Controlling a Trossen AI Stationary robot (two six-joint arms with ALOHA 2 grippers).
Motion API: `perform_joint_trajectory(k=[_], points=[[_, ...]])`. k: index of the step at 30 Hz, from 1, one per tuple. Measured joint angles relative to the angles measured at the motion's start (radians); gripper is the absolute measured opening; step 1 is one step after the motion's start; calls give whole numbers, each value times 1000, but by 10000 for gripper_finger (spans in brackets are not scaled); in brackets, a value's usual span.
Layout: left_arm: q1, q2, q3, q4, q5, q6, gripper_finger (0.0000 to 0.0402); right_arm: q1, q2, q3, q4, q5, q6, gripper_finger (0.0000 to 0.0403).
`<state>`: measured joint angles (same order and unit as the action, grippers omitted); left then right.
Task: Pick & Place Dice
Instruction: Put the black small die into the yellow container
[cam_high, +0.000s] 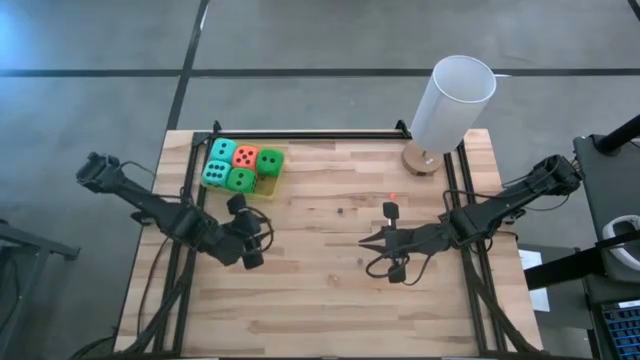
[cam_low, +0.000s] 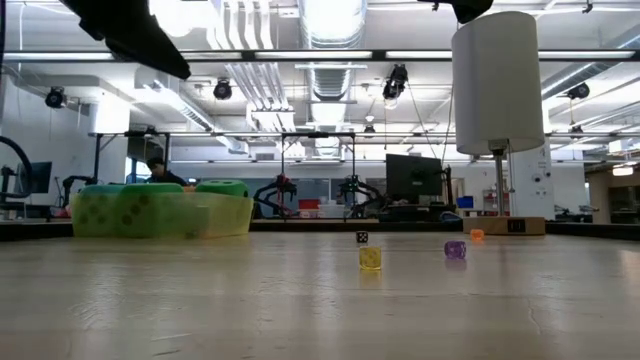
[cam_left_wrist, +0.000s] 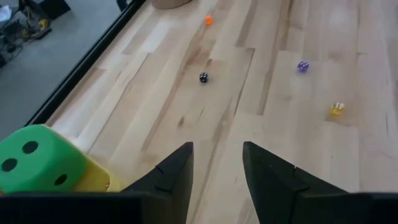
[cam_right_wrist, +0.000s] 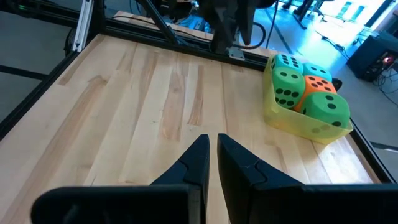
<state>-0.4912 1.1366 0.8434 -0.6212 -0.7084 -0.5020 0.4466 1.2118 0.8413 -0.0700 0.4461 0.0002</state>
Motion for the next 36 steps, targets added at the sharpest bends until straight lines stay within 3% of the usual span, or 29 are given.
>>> perform_joint_trajectory(k=[7,17,26,36], points=[[-4,0,-41,40,-2,30,150,-12,23,0,-3,-3,30,28],[-4,-1,-46,94,2,60,152,-115,181,0,-19,-7,210,28],[-4,-1,-46,109,1,68,136,-236,314,0,-30,-89,288,28],[-4,-1,-46,109,1,86,127,-285,345,0,-77,-87,319,28]])
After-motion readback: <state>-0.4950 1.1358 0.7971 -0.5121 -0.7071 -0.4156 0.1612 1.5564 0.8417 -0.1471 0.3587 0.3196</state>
